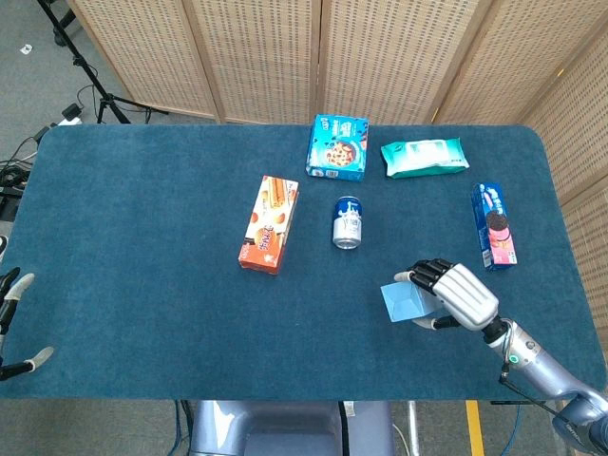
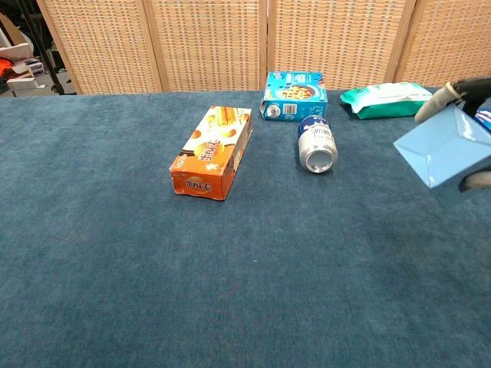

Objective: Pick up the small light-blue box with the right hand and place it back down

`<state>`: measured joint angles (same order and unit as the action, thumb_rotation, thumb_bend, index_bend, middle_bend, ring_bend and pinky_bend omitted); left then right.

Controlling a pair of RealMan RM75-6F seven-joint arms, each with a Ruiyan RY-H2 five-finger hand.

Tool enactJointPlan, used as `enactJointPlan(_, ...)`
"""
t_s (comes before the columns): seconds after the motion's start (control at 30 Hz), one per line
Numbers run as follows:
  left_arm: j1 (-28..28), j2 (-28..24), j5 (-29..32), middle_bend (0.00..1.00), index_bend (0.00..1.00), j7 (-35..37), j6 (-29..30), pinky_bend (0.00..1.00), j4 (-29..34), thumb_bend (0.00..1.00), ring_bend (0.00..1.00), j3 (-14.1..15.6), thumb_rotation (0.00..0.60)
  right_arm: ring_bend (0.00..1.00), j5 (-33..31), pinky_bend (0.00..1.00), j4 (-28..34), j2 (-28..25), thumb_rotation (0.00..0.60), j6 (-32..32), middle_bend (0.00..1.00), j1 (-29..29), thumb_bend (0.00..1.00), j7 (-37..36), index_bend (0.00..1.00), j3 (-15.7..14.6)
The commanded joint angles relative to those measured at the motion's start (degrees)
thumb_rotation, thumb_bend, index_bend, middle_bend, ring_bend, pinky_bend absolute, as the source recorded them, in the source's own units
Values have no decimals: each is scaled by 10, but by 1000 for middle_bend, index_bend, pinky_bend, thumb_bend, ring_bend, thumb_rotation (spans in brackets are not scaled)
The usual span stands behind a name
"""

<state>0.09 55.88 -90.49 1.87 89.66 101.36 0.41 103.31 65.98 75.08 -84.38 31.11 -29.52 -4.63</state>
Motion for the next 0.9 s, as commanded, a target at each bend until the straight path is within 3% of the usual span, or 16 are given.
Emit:
enactJointPlan(0.03,0,-1,-2,0,0,1,1,0,0,0,0,1,600,315,-44,429,28,-3,600,-4,465,-14,569,-69,483,20)
enactJointPlan(0.5,-3,2,2,0,0,-10,-7,0,2,0,0,1,600,315,-88,429,-97,109,600,54,464,-51,596,-242,483,1)
enactJointPlan(0.9,-6,8,6,0,0,-26,-15,0,4,0,0,1,600,315,-95,429,-197,169,600,44,454,-72,609,-308,483,8)
